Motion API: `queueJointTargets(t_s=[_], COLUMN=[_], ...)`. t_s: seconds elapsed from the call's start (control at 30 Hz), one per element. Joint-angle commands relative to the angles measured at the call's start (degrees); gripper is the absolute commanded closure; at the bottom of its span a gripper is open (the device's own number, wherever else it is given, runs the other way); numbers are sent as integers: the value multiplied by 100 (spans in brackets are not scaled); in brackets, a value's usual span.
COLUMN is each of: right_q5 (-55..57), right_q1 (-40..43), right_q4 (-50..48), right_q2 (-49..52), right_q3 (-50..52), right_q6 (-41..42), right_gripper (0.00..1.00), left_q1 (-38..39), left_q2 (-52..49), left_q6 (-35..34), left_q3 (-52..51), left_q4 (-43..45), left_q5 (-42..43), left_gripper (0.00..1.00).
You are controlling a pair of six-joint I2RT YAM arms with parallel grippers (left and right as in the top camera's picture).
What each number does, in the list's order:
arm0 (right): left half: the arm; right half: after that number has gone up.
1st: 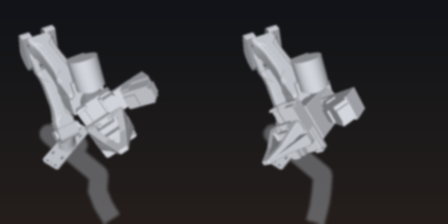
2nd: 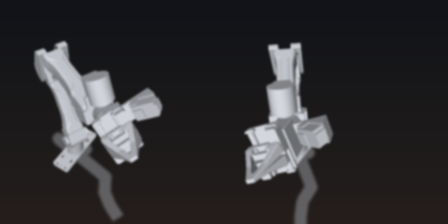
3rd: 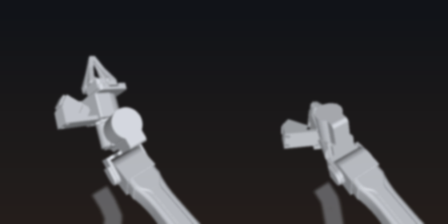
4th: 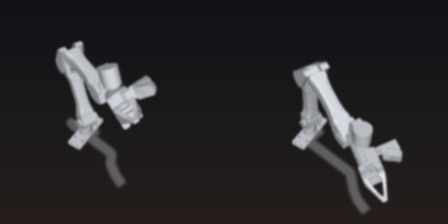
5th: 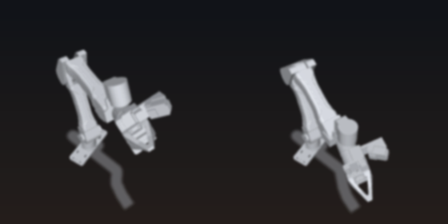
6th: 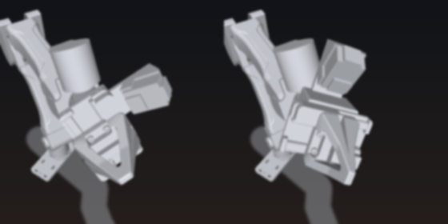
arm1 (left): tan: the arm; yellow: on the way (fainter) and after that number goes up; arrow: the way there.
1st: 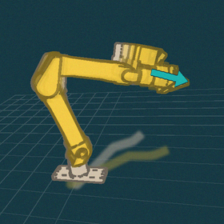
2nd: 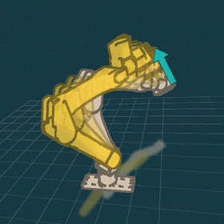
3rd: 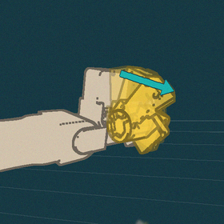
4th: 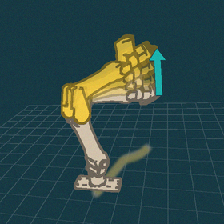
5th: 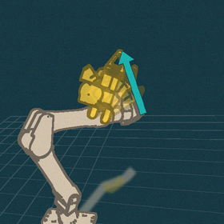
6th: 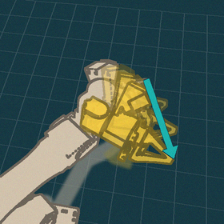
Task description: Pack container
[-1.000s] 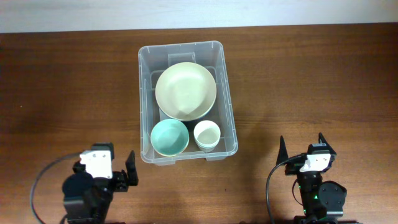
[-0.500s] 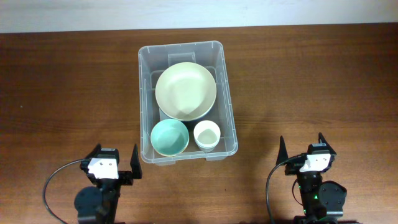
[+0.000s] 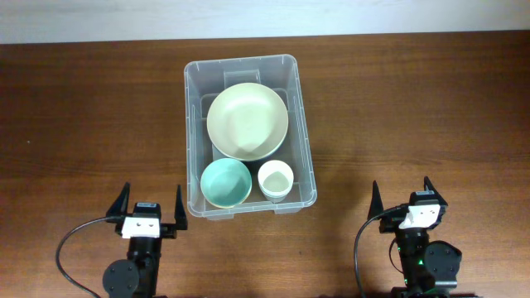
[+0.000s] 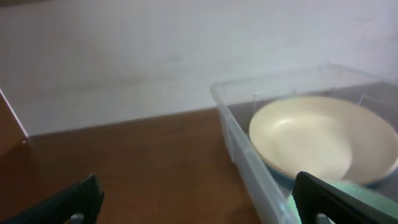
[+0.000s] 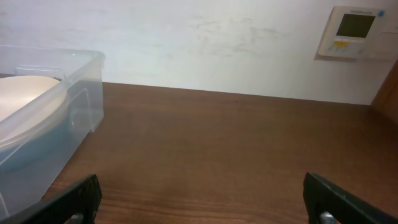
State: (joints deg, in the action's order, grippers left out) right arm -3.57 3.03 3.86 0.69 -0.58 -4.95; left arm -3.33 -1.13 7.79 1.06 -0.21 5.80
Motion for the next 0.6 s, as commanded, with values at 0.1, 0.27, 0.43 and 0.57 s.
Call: queueJointTargets(t_s=[0.1, 0.27, 0.43, 0.57], right_q5=[-90, -90, -90, -90], right_q1=[33, 33, 33, 33], right_q4=[26, 26, 26, 26], right_q2=[-48, -48, -50, -48], right_q3=[26, 26, 26, 26], right_q6=[-42, -42, -42, -42], right_gripper=[1, 1, 1, 1], left_q1=[120, 310, 372, 372], left_q2=[81, 81, 83, 83], left_q6=[70, 70, 111, 111], left_q3=[-59, -59, -59, -59], left_q4=[-396, -393, -391, -391], left_q5=[-66, -81, -109, -107], left_gripper=[1, 0, 1, 1])
